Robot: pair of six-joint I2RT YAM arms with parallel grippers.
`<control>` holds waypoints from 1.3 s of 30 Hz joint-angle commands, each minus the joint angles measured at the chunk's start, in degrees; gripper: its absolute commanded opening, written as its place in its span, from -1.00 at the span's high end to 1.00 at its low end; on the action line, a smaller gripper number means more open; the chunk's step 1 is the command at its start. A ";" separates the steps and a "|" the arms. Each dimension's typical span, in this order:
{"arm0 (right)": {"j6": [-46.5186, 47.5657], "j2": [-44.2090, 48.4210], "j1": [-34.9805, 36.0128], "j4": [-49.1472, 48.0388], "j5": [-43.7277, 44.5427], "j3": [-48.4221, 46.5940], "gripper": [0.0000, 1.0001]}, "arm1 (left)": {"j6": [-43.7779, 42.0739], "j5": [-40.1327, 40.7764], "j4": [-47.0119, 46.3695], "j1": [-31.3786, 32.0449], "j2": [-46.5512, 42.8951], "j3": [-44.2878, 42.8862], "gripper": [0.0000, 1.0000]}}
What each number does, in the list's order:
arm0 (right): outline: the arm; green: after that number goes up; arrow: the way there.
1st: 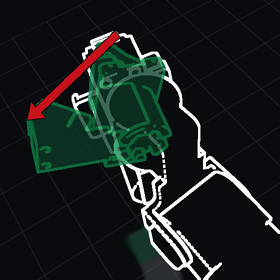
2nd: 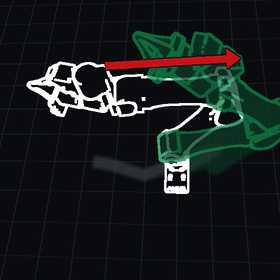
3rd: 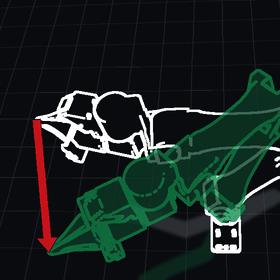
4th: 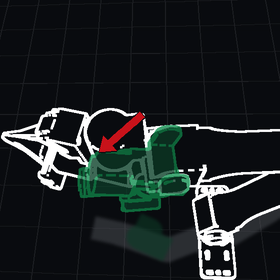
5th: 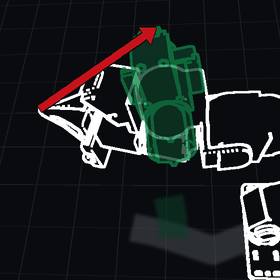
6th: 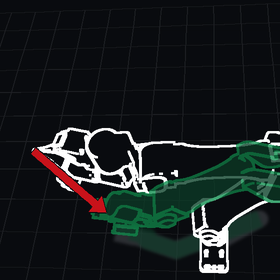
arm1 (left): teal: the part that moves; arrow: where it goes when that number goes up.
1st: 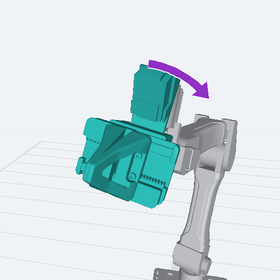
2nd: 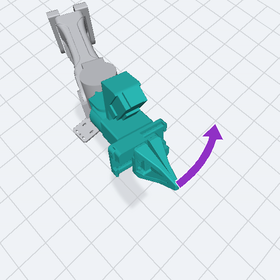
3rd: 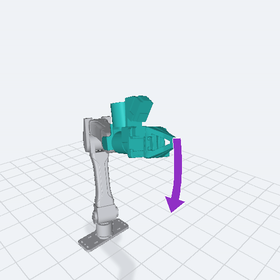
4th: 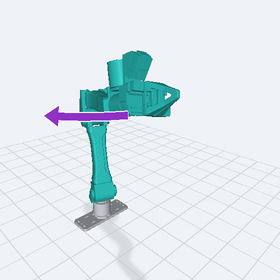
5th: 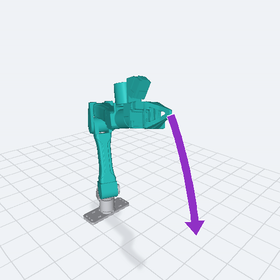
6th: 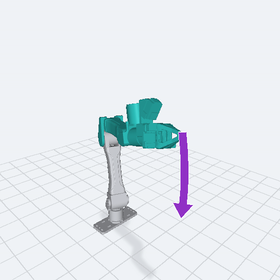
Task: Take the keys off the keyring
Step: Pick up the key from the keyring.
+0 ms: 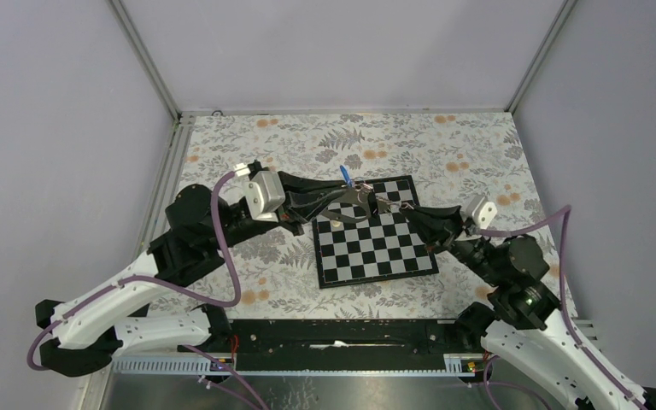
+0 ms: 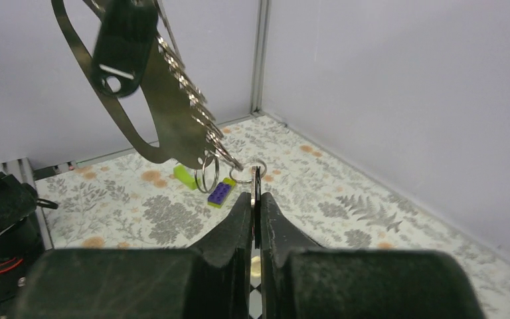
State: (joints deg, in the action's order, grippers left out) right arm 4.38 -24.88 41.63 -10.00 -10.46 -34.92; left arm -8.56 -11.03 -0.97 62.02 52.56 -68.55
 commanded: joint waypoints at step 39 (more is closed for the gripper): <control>21.37 -13.08 -0.15 27.08 -7.46 -38.29 1.00 | 5.48 4.51 -8.49 -0.22 -7.23 11.45 0.43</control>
State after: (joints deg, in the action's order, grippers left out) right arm 22.72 -37.10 41.63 15.77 -17.54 -69.28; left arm -4.19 -8.23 -8.12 61.98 46.87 -58.28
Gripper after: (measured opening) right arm 0.081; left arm 0.249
